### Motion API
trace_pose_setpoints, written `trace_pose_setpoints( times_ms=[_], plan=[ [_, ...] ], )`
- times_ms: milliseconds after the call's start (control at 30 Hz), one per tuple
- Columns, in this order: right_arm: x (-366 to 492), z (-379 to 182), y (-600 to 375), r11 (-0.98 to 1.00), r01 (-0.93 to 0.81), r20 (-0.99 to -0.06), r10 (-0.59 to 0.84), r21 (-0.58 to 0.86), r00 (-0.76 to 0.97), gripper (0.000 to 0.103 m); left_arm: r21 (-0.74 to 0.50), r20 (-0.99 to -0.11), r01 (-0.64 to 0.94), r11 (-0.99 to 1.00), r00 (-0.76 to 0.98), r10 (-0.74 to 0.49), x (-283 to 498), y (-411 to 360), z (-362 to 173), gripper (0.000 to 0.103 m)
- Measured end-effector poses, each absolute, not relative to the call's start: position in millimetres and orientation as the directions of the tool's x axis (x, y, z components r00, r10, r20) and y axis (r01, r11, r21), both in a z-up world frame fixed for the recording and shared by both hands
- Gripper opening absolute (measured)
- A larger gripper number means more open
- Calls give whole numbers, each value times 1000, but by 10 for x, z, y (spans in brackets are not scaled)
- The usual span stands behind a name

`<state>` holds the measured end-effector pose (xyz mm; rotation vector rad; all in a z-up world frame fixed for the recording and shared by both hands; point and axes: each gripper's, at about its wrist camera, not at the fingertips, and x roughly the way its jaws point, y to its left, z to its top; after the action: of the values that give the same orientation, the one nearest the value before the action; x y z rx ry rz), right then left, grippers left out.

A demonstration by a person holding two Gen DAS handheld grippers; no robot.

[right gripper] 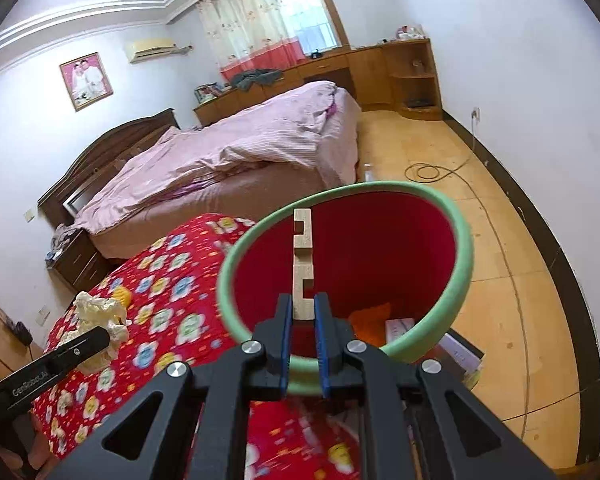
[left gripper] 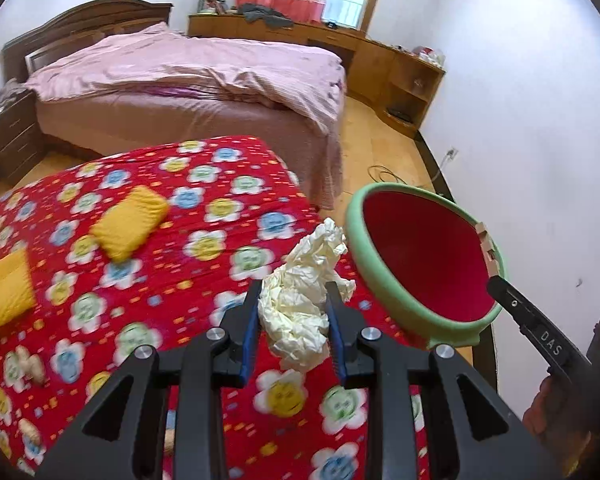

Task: Collect trash
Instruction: 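Carry both items over the red bucket and open both tools to drop them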

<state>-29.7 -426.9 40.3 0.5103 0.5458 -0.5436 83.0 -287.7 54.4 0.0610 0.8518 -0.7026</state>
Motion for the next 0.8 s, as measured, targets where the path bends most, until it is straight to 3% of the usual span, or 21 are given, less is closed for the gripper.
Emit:
trace_pose_setpoints(
  times_ms=[667, 800],
  plan=[
    [-280, 58, -4941, 689, 652, -664, -329, 318, 672, 13, -177, -727, 723, 668, 361, -584, 835, -4086, 349, 30],
    [-287, 63, -4983, 682, 646, -670, -304, 343, 677, 14, -180, -736, 727, 662, 347, -582, 831, -4144, 324, 47]
  ],
)
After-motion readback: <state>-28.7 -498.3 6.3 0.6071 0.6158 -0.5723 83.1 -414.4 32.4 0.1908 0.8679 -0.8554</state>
